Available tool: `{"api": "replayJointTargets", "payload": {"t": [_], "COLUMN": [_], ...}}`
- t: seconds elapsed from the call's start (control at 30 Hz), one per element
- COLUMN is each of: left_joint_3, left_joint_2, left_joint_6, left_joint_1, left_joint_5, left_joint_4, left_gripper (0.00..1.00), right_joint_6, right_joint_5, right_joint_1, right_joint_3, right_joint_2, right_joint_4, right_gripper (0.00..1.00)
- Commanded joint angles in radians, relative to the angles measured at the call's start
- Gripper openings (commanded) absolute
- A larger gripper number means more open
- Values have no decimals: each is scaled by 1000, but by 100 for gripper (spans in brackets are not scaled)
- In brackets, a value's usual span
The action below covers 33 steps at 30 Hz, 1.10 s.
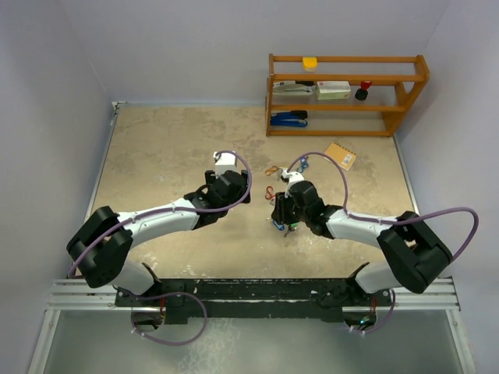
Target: Put the keys on the keyring
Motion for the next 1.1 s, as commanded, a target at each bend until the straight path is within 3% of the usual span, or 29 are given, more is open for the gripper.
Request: {"api": "replayJointTargets", "payload": {"t": [0.0,1.07], "left_joint_3": [0,-2], "left_joint_2": [0,6], "left_joint_6": [-10,-10], "left_joint_1": [10,23], "left_joint_5": [-20,-13], "left_joint_4": [18,18], "left_gripper": [76,76], "right_joint_6": [27,37], "right_joint_5": [-25,-26], "right_joint_1": [-2,-2], "right_joint_3": [-10,-11], "right_joint_2": [-4,33], "right_joint_4": [31,31], "right_gripper": [39,22]}}
